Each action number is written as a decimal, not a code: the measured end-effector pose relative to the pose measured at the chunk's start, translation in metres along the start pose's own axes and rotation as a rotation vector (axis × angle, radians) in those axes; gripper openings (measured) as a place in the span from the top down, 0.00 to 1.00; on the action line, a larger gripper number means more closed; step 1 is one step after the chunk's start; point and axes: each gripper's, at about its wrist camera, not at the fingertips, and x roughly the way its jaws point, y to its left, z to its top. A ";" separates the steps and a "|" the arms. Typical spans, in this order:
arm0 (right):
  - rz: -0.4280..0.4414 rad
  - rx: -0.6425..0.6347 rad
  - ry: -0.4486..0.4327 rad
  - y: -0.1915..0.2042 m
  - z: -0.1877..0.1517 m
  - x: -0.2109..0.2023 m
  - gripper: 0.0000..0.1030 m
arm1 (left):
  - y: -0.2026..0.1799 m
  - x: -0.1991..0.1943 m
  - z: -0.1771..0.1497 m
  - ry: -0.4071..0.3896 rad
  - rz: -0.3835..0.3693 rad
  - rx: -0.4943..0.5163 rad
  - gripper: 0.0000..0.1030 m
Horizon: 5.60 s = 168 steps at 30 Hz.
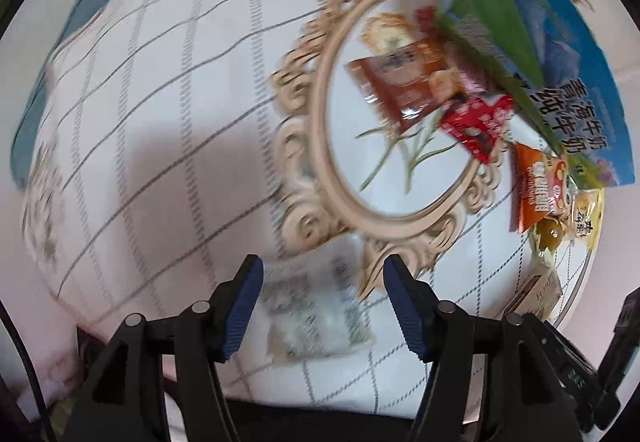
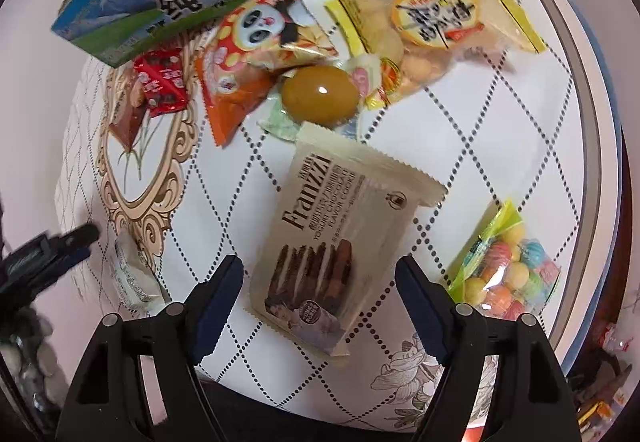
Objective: Organize snacks
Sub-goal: 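Grasp the white packet with left tool while right tool grasps Franzzi cookie pack, then carry the white packet toward the box with left tool while right carries Franzzi pack, then open left tool over the box while right tool releases the Franzzi pack beside it, then grasp the panda bag with left tool while right tool grasps yellow chicken-cake bag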
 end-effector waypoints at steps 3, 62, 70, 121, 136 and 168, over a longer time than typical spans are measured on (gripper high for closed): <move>0.051 0.035 0.010 -0.001 0.003 0.016 0.21 | 0.012 0.012 -0.015 0.079 -0.037 -0.046 0.41; -0.030 -0.171 0.020 0.026 -0.010 0.021 0.42 | -0.072 0.073 -0.048 0.132 0.002 0.208 0.56; 0.085 -0.143 -0.055 0.022 0.012 -0.030 0.43 | -0.120 0.017 -0.038 0.072 -0.082 0.280 0.60; -0.057 -0.134 -0.125 0.004 0.248 -0.098 0.05 | -0.327 -0.046 0.157 -0.082 -0.022 0.413 0.04; -0.133 -0.159 -0.388 0.015 0.181 -0.163 0.05 | -0.282 -0.111 0.093 -0.381 0.031 0.432 0.04; 0.122 0.086 -0.290 -0.049 0.076 -0.109 0.37 | -0.174 -0.052 0.013 -0.223 0.062 0.368 0.04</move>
